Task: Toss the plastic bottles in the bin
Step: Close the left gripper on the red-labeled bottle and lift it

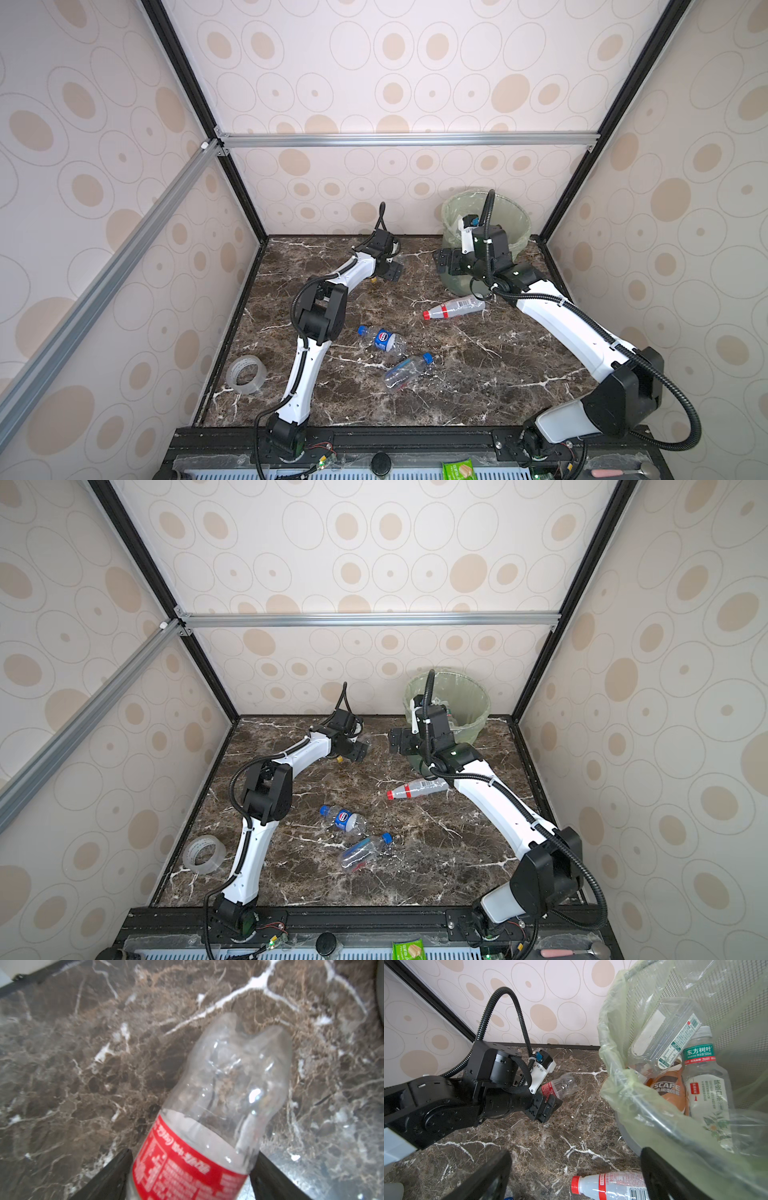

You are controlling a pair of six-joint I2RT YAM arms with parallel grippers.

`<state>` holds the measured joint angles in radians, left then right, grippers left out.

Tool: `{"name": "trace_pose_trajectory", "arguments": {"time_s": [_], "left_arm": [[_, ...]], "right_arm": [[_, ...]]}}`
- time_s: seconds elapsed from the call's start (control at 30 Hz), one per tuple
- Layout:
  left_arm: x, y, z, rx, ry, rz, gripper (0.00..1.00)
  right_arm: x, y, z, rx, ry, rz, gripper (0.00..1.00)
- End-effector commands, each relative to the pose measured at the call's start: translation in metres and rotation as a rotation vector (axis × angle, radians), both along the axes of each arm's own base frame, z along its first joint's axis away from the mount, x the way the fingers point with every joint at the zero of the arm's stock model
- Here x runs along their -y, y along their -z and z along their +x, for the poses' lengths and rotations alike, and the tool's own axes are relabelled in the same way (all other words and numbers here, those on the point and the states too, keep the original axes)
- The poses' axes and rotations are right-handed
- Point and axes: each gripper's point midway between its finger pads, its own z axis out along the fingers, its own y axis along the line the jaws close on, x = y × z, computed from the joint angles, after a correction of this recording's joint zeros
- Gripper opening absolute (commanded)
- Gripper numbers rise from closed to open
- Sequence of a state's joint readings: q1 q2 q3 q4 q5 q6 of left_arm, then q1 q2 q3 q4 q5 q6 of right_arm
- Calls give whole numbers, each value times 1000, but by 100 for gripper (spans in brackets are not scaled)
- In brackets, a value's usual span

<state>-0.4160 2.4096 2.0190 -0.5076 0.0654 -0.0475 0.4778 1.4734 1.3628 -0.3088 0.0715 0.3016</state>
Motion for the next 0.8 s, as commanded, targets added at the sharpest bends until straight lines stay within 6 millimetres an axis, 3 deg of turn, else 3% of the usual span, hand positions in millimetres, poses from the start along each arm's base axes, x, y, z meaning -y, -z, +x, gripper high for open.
{"name": "trace_pose_trajectory", "arguments": {"time_s": [0.0, 0.23, 0.4, 0.6, 0.77], "left_arm": [[3, -3, -4, -6, 62, -1, 80], [11, 0, -14, -23, 99, -49, 61], [14, -6, -22, -5, 107, -104, 57], [23, -33, -33, 53, 121, -218, 54], [33, -81, -42, 136, 119, -374, 54]], "right_arm": [[-1, 2, 1, 6, 7, -1, 99], [1, 4, 1, 4, 11, -9, 99], [5, 3, 1, 9, 22, -18, 100], [9, 6, 2, -10, 53, 2, 99], [7, 0, 2, -15, 70, 58, 100]]}}
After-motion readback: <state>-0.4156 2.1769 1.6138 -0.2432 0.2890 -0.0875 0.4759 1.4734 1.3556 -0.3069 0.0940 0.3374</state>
